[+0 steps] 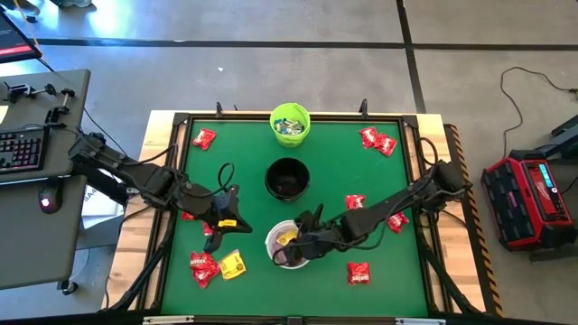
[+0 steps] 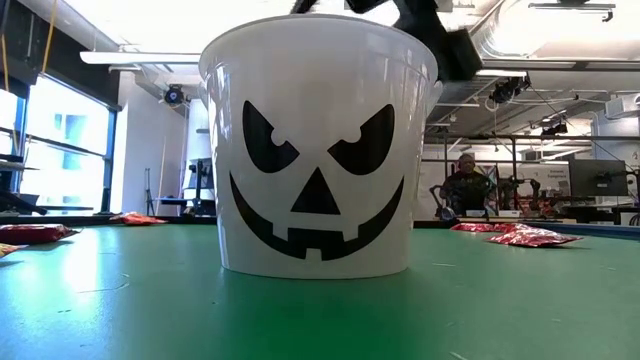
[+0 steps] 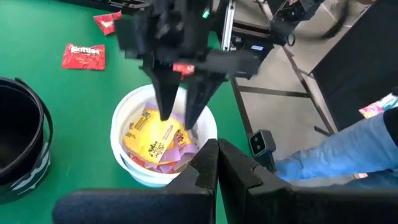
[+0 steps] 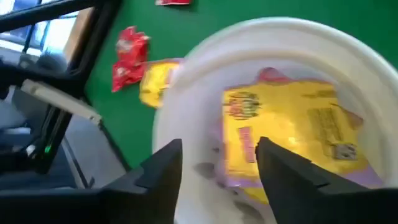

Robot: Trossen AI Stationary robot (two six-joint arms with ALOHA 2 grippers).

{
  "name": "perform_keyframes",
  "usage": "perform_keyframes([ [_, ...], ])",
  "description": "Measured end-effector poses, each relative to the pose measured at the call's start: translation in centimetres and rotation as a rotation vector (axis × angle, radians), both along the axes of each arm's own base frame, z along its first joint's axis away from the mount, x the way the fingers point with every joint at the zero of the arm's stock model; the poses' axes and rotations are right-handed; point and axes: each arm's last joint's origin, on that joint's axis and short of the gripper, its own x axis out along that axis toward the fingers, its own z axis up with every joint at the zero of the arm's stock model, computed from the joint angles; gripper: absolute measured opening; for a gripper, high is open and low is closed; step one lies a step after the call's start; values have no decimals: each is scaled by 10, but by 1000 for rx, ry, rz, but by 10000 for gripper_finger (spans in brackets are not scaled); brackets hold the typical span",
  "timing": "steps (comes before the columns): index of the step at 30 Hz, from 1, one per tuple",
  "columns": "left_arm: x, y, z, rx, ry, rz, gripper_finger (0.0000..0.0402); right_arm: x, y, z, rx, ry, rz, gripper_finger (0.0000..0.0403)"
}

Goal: Sort candy by brand, put in halloween buckets
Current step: Put the yellow chocolate into the white bucket

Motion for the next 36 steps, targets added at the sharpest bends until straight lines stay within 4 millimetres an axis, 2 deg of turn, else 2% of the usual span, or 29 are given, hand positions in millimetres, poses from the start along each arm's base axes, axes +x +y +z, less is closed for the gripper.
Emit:
perform_keyframes([
  [2, -1, -1, -1, 7, 11, -7, 0, 0, 1, 11, -30, 8, 22, 196],
  [4, -2, -2, -2, 18, 20, -18, 0, -3, -2, 22, -99, 59, 26, 178],
  [6, -4, -4, -3, 23, 28, -23, 0, -7, -5, 31, -186, 122, 40, 140],
  [10, -5, -6, -4, 23, 41, -29, 0, -19, -15, 45, -325, 212, 75, 26],
  [11, -5, -7, -4, 17, 43, -28, 0, -23, -19, 48, -345, 209, 77, 14],
  [14, -5, -10, -6, 13, 54, -31, 0, -36, -34, 54, -375, 190, 78, 13],
  [18, -1, -13, -14, 23, 109, -23, 0, -56, -56, 42, -390, 117, 111, 3],
  [24, 9, -20, -38, 15, 272, -14, 0, -95, -85, 37, -392, -26, 130, 0],
  [31, 23, -41, -71, -28, 446, 23, 7, -140, -106, 55, -473, -116, 180, 0],
  [36, 24, -60, -99, -41, 606, 97, 42, -158, -114, 71, -514, -186, 192, 0],
])
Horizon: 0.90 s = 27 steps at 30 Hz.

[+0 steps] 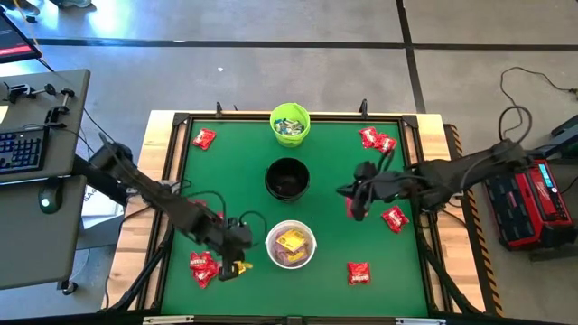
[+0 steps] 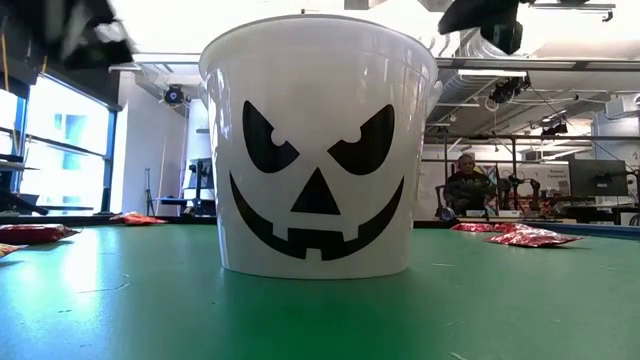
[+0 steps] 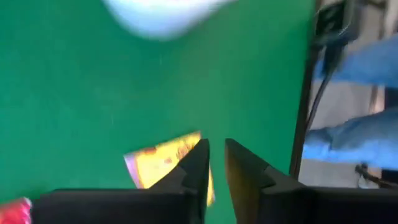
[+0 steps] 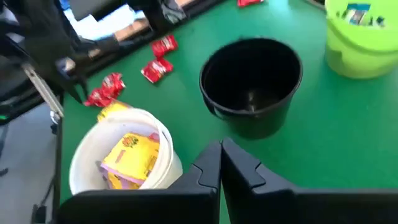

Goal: Sort candy by brand, put in halloween buckets
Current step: Put the yellow chocolate into the white bucket

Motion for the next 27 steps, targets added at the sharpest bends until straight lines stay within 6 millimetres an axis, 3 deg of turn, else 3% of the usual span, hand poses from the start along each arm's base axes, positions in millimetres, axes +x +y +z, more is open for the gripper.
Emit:
perform_keyframes([
  [5, -12, -20, -19, 23, 111, -72, 83, -6, -5, 7, -12, -47, -72, 0],
  [9, -31, -24, -37, 3, 164, -68, 103, -5, -6, 6, 1, -61, -148, 0],
  [16, -56, -5, -77, -136, 276, 53, 123, -5, -7, 6, -15, -66, -175, 0],
  [27, -49, 26, -98, -220, 286, 231, 152, -5, -7, 6, -45, -53, -143, 0],
])
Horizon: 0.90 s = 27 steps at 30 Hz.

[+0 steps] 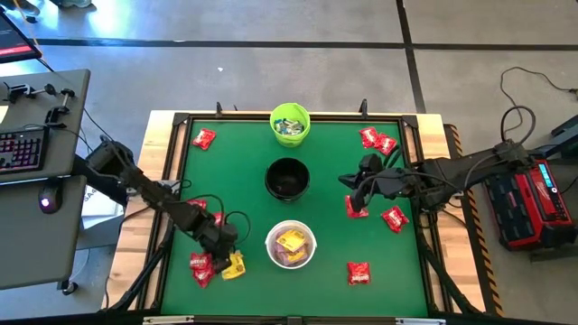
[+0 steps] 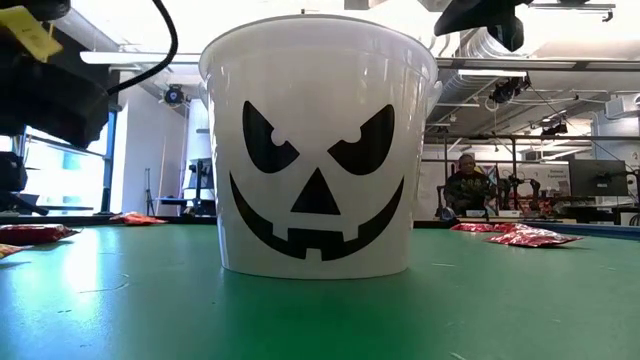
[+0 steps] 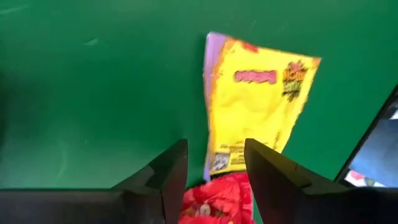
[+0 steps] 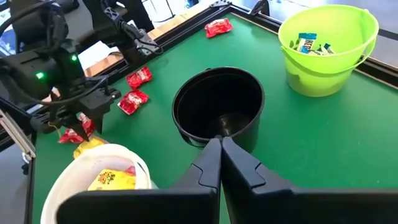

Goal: Sort candy by brand, put in halloween buckets
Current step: Put the yellow chocolate into the white bucket

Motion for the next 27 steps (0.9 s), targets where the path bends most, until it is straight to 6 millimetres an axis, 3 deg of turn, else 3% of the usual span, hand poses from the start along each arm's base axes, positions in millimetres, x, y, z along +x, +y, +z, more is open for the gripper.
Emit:
perform_keyframes([
  [16, 1, -2, -13, -13, 65, -25, 147, -1, -1, -1, -43, 22, -12, 0],
  [19, 0, -1, -13, -8, 73, -26, 120, -1, -1, -1, -49, 24, -16, 0],
  [25, -1, -1, -14, -7, 81, -36, 17, -1, -2, -1, -83, 27, -28, 0],
  [27, -1, -1, -14, -21, 87, -44, 7, -2, -2, -1, -93, 28, -36, 0],
])
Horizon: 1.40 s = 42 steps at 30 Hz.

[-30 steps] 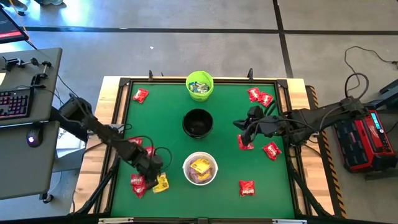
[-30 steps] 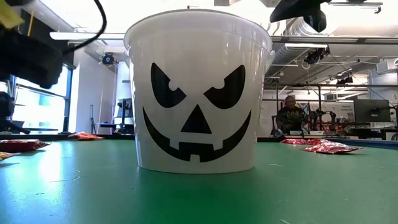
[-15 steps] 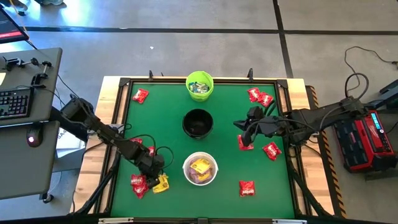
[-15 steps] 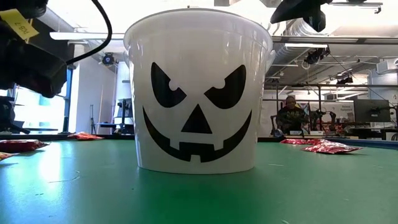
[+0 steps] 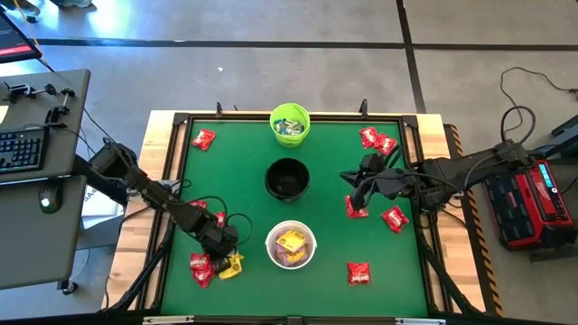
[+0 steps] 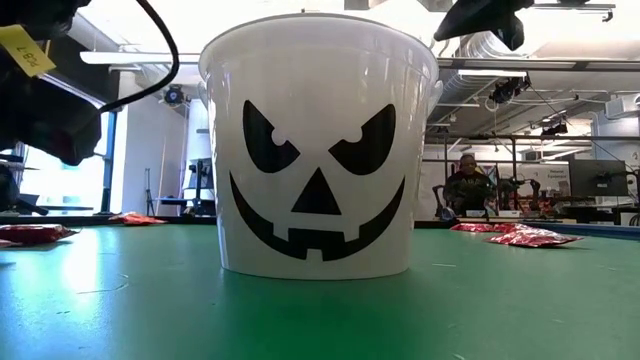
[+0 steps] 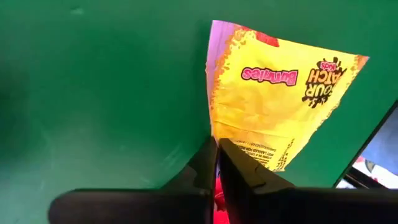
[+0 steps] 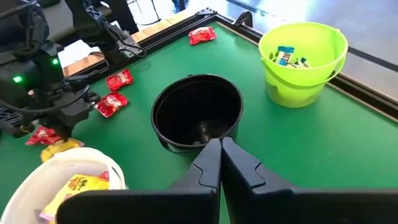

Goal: Sort candy by brand, put in halloween buckets
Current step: Put the yellow chocolate into the white bucket

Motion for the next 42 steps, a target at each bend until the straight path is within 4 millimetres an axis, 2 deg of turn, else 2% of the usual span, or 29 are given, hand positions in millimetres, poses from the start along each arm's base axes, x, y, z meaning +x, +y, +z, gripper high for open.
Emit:
perform_keyframes([
  [5, 1, 1, 9, 26, 36, -28, 1, 0, 0, 0, -14, 7, 3, 0],
  [11, 10, 3, 44, 50, 10, -70, 0, -1, 0, -1, -19, 21, 3, 0],
  [20, 36, 8, 111, -13, -234, -61, 0, -1, 0, -2, -24, 28, 5, 0],
  [29, 63, 29, 184, 21, -447, 44, 0, -1, -1, -2, -25, 26, 1, 0],
  [35, 80, 46, 202, 43, -508, 104, 0, -1, -1, -2, -26, 27, 1, 0],
  [42, 109, 51, 195, 64, -552, 73, 0, -1, -1, -2, -32, 25, -7, 0],
])
